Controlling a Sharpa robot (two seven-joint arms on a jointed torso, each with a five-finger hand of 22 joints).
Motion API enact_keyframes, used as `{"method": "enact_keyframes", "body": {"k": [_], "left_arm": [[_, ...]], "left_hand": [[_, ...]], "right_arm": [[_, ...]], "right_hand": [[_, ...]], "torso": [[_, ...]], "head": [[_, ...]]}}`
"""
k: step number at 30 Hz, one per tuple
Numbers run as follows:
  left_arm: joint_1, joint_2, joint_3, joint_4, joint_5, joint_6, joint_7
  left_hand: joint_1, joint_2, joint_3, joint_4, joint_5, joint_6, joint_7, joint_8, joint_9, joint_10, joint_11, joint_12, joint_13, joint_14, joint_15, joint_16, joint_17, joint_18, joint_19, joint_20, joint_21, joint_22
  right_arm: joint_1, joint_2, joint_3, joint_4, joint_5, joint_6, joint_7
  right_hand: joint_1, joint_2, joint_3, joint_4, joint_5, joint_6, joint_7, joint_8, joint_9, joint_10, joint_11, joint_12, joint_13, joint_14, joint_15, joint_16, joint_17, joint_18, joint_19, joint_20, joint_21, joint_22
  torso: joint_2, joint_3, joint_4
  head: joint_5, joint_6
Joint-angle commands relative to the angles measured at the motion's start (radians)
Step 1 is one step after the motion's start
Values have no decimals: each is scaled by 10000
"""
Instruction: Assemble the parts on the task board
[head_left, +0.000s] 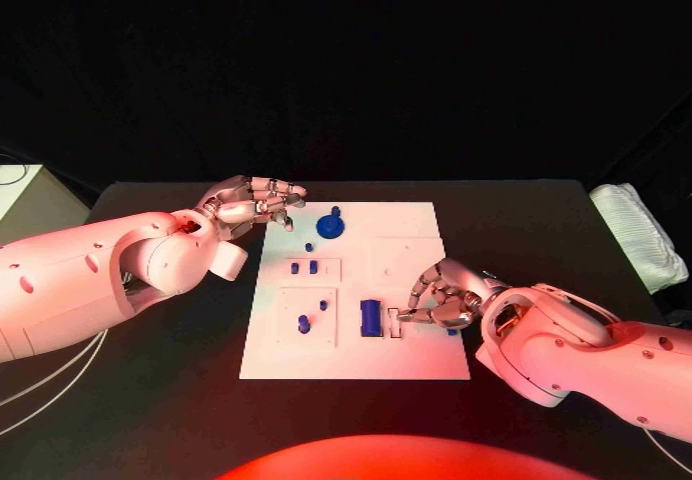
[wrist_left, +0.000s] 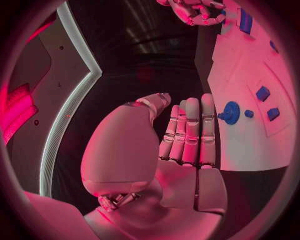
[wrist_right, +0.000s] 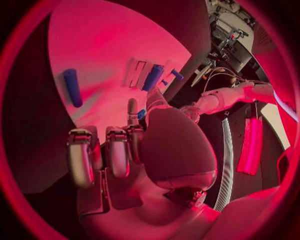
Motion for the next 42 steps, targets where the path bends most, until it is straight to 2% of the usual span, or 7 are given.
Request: {"method": "enact_keyframes", "body": {"k": [1, 8, 15, 21, 27, 33, 42], "left_arm": [[-1, 17, 5, 21, 47, 149, 92], [-15, -10, 5, 104, 51, 166, 185], [-50, -18, 5, 165, 54, 194, 205], [-69, -17, 5, 164, 56, 218, 172], [-74, -30, 5, 161, 58, 219, 157], [-76, -39, 5, 174, 59, 215, 149], [-76, -75, 6, 194, 59, 208, 144]], "left_hand": [[-8, 98, -9, 61, 45, -85, -5, 40, -9, -84, 15, -31, -9, -40, 28, -55, -9, 141, 79, 10, -44, -9], [-22, 89, -22, 73, 41, -93, -3, 41, -14, -90, 18, -31, -14, -41, 30, -57, -9, 140, 83, 12, -54, -16], [-22, 89, -22, 73, 41, -93, -3, 41, -14, -90, 18, -31, -14, -41, 30, -57, -9, 140, 83, 12, -54, -16], [-38, 83, -33, 86, 39, -98, -4, 42, -17, -91, 19, -30, -18, -43, 33, -58, -9, 138, 84, 13, -64, -23], [-38, 83, -33, 86, 39, -98, -4, 42, -17, -91, 19, -30, -18, -43, 33, -58, -9, 138, 84, 13, -64, -23], [-38, 83, -33, 86, 39, -98, -4, 42, -17, -91, 19, -30, -18, -43, 33, -58, -9, 138, 84, 13, -64, -23], [-38, 83, -33, 86, 39, -98, -4, 42, -17, -91, 19, -30, -18, -43, 33, -58, -9, 138, 84, 13, -64, -23]], "right_arm": [[77, -342, 1, 132, 499, -375, 695], [152, -1373, -13, 162, 241, -141, 599], [-6, -1785, -61, 44, -194, 128, 224], [-299, -1635, -93, -85, -261, 213, -116], [-442, -1378, -103, -253, -335, 261, -417], [-551, -1112, -104, -396, -470, 237, -550], [-649, -810, -104, -626, -990, 597, -776]], "right_hand": [[105, -72, 79, 11, 35, -104, 55, -88, -45, 426, 97, 25, 1821, 1015, 106, 26, 2544, -69, 1047, 45, 61, 2632], [90, -120, 76, 22, 32, -106, 73, -108, -59, 392, 117, -41, 1781, 1017, 125, 30, 2554, -69, 1047, 62, 61, 2632], [-80, -136, 67, 60, 33, -23, 75, -106, -73, 384, 129, -56, 1777, 1021, 146, 37, 2571, -69, 1047, 93, 61, 2632], [-353, 13, 117, 64, 32, 108, 42, -108, -101, 461, 102, 74, 1866, 1031, 132, 55, 2614, -69, 1047, 105, 61, 2632], [-476, 27, 113, 68, 32, 149, 29, -114, -113, 479, 92, 100, 1885, 1034, 123, 61, 2629, -69, 1047, 102, 61, 2632], [-503, 28, 113, 65, 33, 160, 24, -114, -115, 483, 89, 105, 1889, 1031, 121, 55, 2615, -69, 1047, 102, 61, 2632], [134, 22, 402, -105, 37, 220, -12, -187, -183, 481, 50, 82, 1887, 1031, 86, 54, 2613, -69, 1047, 74, 61, 2632]], "torso": [[3, 4, -19], [18, 14, -24], [10, 18, 2], [24, 17, 22], [18, -13, 31], [21, -13, 34], [15, -15, 28]], "head": [[-65, 17], [-202, 39], [-346, 31], [-382, 41], [-400, 9], [-391, 4], [-349, -49]]}}
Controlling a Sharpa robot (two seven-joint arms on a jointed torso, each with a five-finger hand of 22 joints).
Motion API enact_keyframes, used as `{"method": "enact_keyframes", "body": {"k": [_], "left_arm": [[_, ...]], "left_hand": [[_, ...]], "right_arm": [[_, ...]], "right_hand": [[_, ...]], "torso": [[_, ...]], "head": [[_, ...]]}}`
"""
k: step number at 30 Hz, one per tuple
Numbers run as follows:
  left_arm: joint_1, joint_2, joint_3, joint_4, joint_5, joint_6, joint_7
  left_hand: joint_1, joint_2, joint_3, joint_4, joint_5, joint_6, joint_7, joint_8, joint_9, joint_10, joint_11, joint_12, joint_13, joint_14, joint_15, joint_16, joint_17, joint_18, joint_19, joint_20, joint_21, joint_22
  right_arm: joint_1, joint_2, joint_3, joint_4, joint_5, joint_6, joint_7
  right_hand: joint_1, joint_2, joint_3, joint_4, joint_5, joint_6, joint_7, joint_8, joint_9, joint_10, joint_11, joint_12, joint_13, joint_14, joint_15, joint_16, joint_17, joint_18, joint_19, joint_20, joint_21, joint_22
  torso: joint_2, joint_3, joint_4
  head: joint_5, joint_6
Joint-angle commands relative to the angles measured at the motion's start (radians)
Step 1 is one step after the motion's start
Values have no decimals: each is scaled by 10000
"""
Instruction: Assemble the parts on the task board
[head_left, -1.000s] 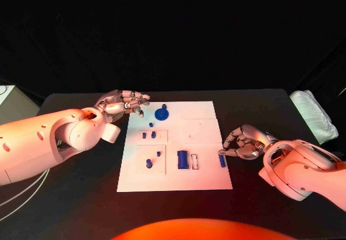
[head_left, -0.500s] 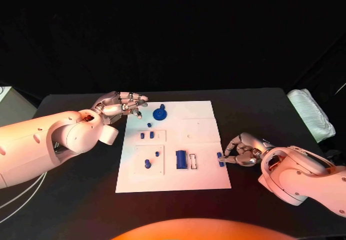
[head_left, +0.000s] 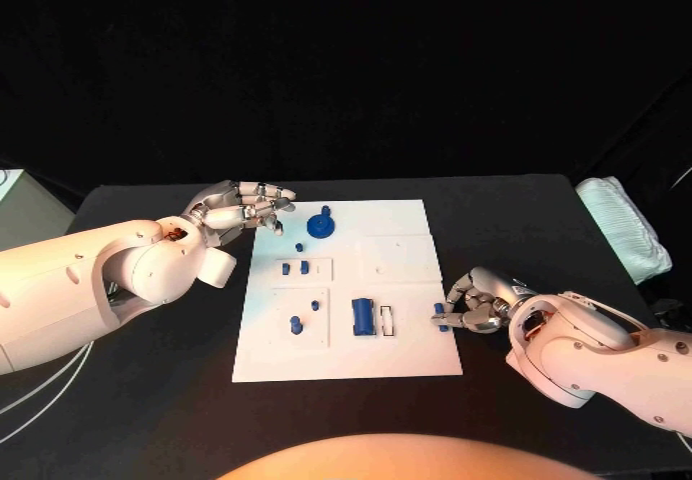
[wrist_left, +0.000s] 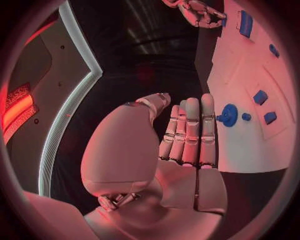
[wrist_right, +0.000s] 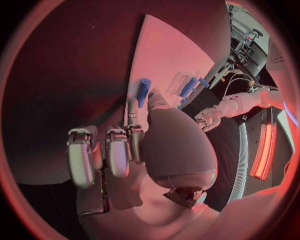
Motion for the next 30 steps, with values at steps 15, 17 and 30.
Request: {"method": "enact_keyframes", "body": {"k": [15, 17, 30], "left_arm": [[1, -33, 6, 54, 53, 147, 90], [1, -34, 6, 55, 53, 149, 86], [2, -20, 6, 53, 8, 218, -14]], "left_hand": [[-38, 83, -5, 58, 39, -99, -5, 42, -9, -56, -16, -30, -10, -43, 33, -58, -11, 139, 84, 13, -65, -16], [-38, 83, -5, 58, 39, -99, -5, 42, -9, -56, -16, -30, -10, -43, 33, -58, -11, 139, 84, 13, -65, -16], [-14, 122, 12, 67, 56, -115, 3, 49, -23, -74, -15, -31, -27, -47, 31, -62, -11, 142, 99, 13, -94, -37]], "right_arm": [[-216, 401, -32, -232, -2132, 1362, -947], [-220, 419, -32, -220, -2218, 1386, -992], [-127, 407, -24, 201, -1423, 676, -906]], "right_hand": [[1533, -389, 1100, -324, 37, 155, 19, -375, -337, 428, 11, -117, 1827, 1044, 30, 63, 2632, -69, 1083, 28, 61, 2631], [1559, -423, 1135, -330, 38, 165, 22, -385, -347, 427, 14, -119, 1828, 1043, 33, 62, 2630, -69, 1083, 30, 61, 2631], [1500, -339, 1406, -214, 39, 301, -2, -418, -402, 478, -3, -41, 1879, 1044, 26, 64, 2634, -69, 1083, 29, 61, 2631]], "torso": [[-23, -1, -14], [-21, 1, -12], [-15, -11, -20]], "head": [[24, -57], [29, -52], [37, -25]]}}
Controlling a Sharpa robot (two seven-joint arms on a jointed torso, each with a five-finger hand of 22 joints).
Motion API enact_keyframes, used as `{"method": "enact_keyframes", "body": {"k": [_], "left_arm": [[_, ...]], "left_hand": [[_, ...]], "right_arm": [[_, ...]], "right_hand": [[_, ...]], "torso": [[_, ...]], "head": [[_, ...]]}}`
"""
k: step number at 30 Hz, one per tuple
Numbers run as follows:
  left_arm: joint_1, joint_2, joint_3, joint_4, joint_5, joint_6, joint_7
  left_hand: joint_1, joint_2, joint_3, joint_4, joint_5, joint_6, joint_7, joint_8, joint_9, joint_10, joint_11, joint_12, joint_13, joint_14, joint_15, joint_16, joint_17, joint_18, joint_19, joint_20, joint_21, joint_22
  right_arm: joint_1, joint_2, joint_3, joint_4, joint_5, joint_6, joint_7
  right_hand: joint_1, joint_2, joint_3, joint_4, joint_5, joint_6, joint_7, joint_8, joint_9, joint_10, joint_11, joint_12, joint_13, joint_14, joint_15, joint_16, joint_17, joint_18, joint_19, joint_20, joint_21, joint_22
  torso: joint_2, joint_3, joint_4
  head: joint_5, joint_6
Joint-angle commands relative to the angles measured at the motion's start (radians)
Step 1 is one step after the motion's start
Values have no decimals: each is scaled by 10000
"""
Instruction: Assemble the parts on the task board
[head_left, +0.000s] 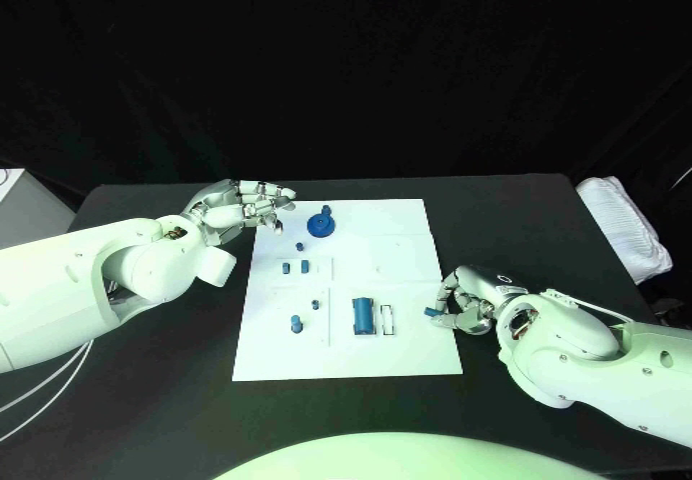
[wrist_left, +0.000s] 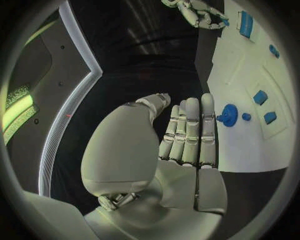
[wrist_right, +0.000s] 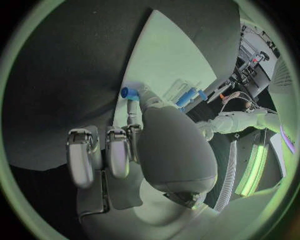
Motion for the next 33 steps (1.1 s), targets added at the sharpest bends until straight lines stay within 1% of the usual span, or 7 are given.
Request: {"method": "enact_keyframes", "body": {"k": [1, 7, 9, 13, 19, 22, 33], "left_arm": [[3, 16, 6, 31, 6, 197, -8], [4, 14, 6, 37, 2, 225, -91], [4, 14, 6, 42, 1, 236, -113], [4, 12, 6, 54, 0, 244, -132], [5, 11, 6, 81, -1, 255, -139], [5, 9, 6, 89, -2, 257, -140], [6, -3, 7, 107, -7, 271, -144]], "left_hand": [[29, 86, 14, 68, 57, -43, 3, 50, -11, -76, -13, -32, -17, -47, 31, -63, -12, 143, 63, -25, -43, -14], [29, 86, 14, 68, 57, -43, 3, 50, -11, -76, -13, -32, -17, -47, 31, -63, -12, 143, 63, -25, -43, -14], [29, 86, 14, 68, 57, -43, 3, 50, -11, -76, -13, -32, -17, -47, 31, -63, -12, 143, 63, -25, -43, -14], [29, 86, 14, 68, 57, -43, 3, 50, -11, -76, -13, -32, -17, -47, 31, -63, -12, 143, 63, -25, -43, -14], [29, 86, 14, 68, 57, -43, 3, 50, -11, -76, -13, -32, -17, -47, 31, -63, -12, 143, 63, -25, -43, -14], [29, 86, 14, 68, 57, -43, 3, 50, -11, -76, -13, -32, -17, -47, 31, -63, -12, 143, 63, -25, -43, -14], [31, 96, 14, 74, 54, -35, 11, 62, -14, -80, -6, -28, -24, -47, 36, -62, -11, 142, 72, -24, -51, -21]], "right_arm": [[-4, -6, -83, 115, 746, 62, -187], [234, -7, -69, 385, 1668, -350, -4], [306, 29, -63, 487, 2097, -530, 90], [372, 190, -56, 594, 2908, -720, 209], [403, 489, -53, 560, 3738, -1003, 328], [399, 623, -52, 494, 4067, -1176, 373], [283, 1092, -53, 218, 4656, -1519, 393]], "right_hand": [[-125, -2, 102, 77, -60, 114, -29, 41, -5, 492, -6, 41, 1888, 1045, 21, 64, 2634, -68, 1083, 26, 61, 2629], [-233, 103, 276, 166, -60, 162, -54, 8, -40, 493, -28, 22, 1879, 1045, 2, 64, 2634, -68, 1083, 12, 61, 2629], [-276, 120, 311, 191, -61, 167, -56, -2, -48, 494, -30, 18, 1878, 1045, -2, 64, 2634, -68, 1083, 8, 61, 2629], [-510, 131, 373, 297, -63, 187, -57, -27, -68, 503, -32, 20, 1882, 1045, -5, 64, 2634, -68, 1083, 1, 61, 2629], [-724, 128, 402, 341, -64, 210, -62, -33, -73, 518, -34, 38, 1895, 1045, -6, 64, 2634, -68, 1083, -1, 61, 2629], [-858, 140, 420, 351, -64, 223, -65, -34, -74, 529, -38, 51, 1904, 1045, -9, 64, 2634, -68, 1083, -4, 61, 2629], [-1633, 209, 444, 369, -66, 219, -50, -48, -68, 532, -24, 25, 1899, 1045, 1, 64, 2634, -68, 1083, 2, 61, 2629]], "torso": [[8, -5, -6], [3, -5, 1], [4, -5, 5], [14, -3, 2], [16, -2, 7], [14, 4, -7], [22, 17, 3]], "head": [[7, 5], [10, 2], [-12, -8], [-12, -14], [-25, -36], [4, -63], [-15, -89]]}}
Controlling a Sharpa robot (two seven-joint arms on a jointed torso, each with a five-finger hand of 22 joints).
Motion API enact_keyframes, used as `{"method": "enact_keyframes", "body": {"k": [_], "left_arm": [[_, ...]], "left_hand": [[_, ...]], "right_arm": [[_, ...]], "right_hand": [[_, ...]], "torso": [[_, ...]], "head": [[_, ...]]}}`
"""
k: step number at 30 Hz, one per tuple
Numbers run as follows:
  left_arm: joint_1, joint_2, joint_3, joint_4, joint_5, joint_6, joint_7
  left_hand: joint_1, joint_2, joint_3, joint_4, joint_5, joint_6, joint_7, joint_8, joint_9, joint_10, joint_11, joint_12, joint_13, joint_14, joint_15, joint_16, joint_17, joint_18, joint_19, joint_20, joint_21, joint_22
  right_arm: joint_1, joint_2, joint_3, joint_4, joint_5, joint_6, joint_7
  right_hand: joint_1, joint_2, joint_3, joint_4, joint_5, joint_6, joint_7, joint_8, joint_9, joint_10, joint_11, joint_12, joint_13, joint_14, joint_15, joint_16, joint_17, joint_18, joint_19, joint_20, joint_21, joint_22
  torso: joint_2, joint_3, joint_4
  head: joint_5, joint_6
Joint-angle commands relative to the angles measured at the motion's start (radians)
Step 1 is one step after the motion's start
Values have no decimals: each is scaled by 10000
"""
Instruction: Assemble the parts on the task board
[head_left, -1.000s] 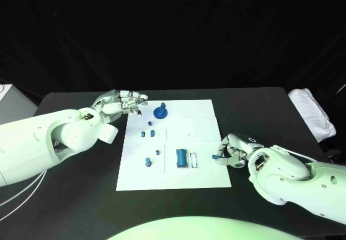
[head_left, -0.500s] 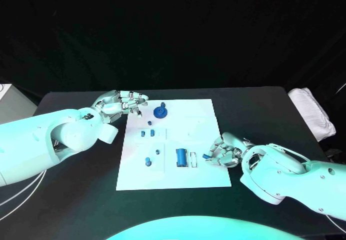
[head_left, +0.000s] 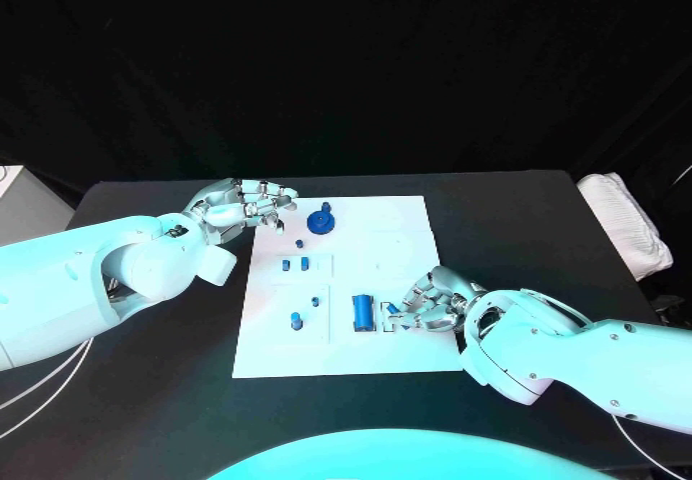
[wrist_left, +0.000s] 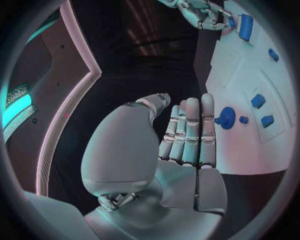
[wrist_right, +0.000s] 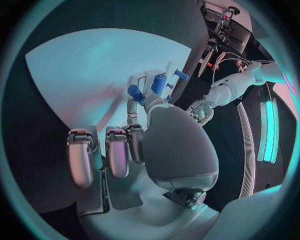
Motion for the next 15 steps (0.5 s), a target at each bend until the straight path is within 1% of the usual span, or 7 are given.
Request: {"method": "enact_keyframes", "body": {"k": [1, 4, 6, 7, 11, 15], "left_arm": [[5, 1, 5, 37, 1, 184, 37], [5, 1, 5, 39, 1, 192, 35], [5, 1, 5, 39, 1, 192, 30], [5, 1, 5, 40, 1, 192, 26], [5, -3, 5, 50, 1, 200, 13], [6, -15, 5, 55, 5, 193, -3]], "left_hand": [[31, 97, 11, 72, 54, -35, 12, 62, -15, -81, -6, -28, -17, -47, 36, -63, -11, 142, 74, -23, -55, -18], [31, 97, 11, 72, 54, -35, 12, 62, -15, -81, -6, -28, -17, -47, 36, -63, -11, 142, 74, -23, -55, -18], [31, 97, 11, 72, 54, -35, 12, 62, -15, -81, -6, -28, -17, -47, 36, -63, -11, 142, 74, -23, -55, -18], [31, 97, 11, 72, 54, -35, 12, 62, -15, -81, -6, -28, -17, -47, 36, -63, -11, 142, 74, -23, -55, -18], [30, 99, 11, 75, 53, -33, 13, 65, -16, -81, -5, -27, -18, -47, 37, -62, -11, 141, 77, -22, -57, -20], [30, 99, 11, 75, 53, -33, 13, 65, -16, -81, -5, -27, -18, -47, 37, -62, -11, 141, 77, -22, -57, -20]], "right_arm": [[-30, 104, 1, -71, 498, -373, 172], [-40, 207, 1, -140, 568, -469, 200], [-43, 259, 1, -188, 599, -509, 219], [-44, 289, 2, -223, 613, -511, 226], [-45, 371, 2, -328, 644, -405, 196], [-46, 413, 2, -397, 623, -261, 133]], "right_hand": [[-259, 34, 47, 28, -39, 75, 5, -7, -5, 538, -22, 33, 1906, 1045, 2, 64, 2635, -68, 1083, 3, 61, 2633], [-494, 81, 57, 29, -39, 76, 6, -3, 4, 541, -22, 30, 1907, 1045, 3, 64, 2635, -68, 1083, 5, 61, 2633], [-560, 87, 58, 29, -39, 75, 6, -1, 7, 542, -21, 30, 1908, 1045, 3, 64, 2635, -68, 1083, 5, 61, 2633], [-567, 88, 58, 30, -39, 75, 6, -1, 7, 540, -21, 25, 1905, 1045, 3, 64, 2635, -68, 1083, 5, 61, 2633], [-618, 89, 58, 28, -40, 70, 7, -1, 9, 543, -20, 29, 1908, 1045, 3, 64, 2635, -68, 1083, 6, 61, 2633], [-622, 89, 58, 28, -40, 69, 8, -1, 9, 543, -20, 29, 1908, 1045, 3, 64, 2635, -68, 1083, 6, 61, 2633]], "torso": [[5, 5, 0], [0, 3, 0], [0, 4, 9], [-1, 3, 11], [-1, -9, 9], [-1, 0, 0]], "head": [[-6, -8], [-14, -13], [-6, -56], [-9, -58], [-5, -64], [34, -76]]}}
